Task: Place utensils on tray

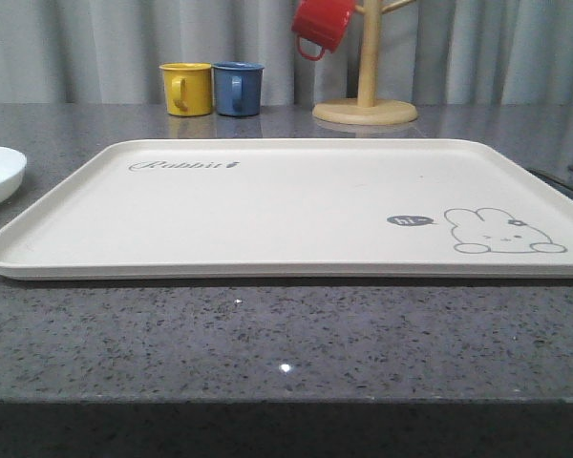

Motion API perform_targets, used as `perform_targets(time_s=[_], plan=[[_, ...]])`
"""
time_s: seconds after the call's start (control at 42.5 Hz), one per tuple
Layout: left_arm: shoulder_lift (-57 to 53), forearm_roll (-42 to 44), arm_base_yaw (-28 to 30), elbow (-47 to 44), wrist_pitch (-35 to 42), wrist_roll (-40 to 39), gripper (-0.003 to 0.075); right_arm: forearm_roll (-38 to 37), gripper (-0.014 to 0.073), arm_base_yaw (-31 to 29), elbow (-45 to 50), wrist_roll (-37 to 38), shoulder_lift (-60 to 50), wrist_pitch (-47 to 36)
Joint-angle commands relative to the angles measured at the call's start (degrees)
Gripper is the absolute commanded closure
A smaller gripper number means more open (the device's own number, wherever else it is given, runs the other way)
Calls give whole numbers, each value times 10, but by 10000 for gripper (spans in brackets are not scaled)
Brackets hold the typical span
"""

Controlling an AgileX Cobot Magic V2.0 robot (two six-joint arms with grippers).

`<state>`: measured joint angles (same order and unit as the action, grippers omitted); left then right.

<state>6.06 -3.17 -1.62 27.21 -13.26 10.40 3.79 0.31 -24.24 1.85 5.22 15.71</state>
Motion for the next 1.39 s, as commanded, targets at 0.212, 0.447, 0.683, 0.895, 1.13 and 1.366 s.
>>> perform_targets(time_s=[0.212,0.447,0.683,0.895,1.13,1.366], plan=[[169,-19,1,159,-138,-5,740,-13,661,-3,-130,-3,154,74],[228,-19,1,151,-138,-5,740,-19,661,-3,-127,-3,227,113],[262,-19,1,148,-138,-5,740,-19,661,-3,-127,-3,260,115],[273,-19,1,148,-138,-5,682,-31,536,-3,-127,-3,264,120],[273,-19,1,148,-129,-5,281,-33,135,-3,-127,-3,264,123],[294,-13,1,163,-164,-5,258,-33,127,-3,-127,-3,264,123]])
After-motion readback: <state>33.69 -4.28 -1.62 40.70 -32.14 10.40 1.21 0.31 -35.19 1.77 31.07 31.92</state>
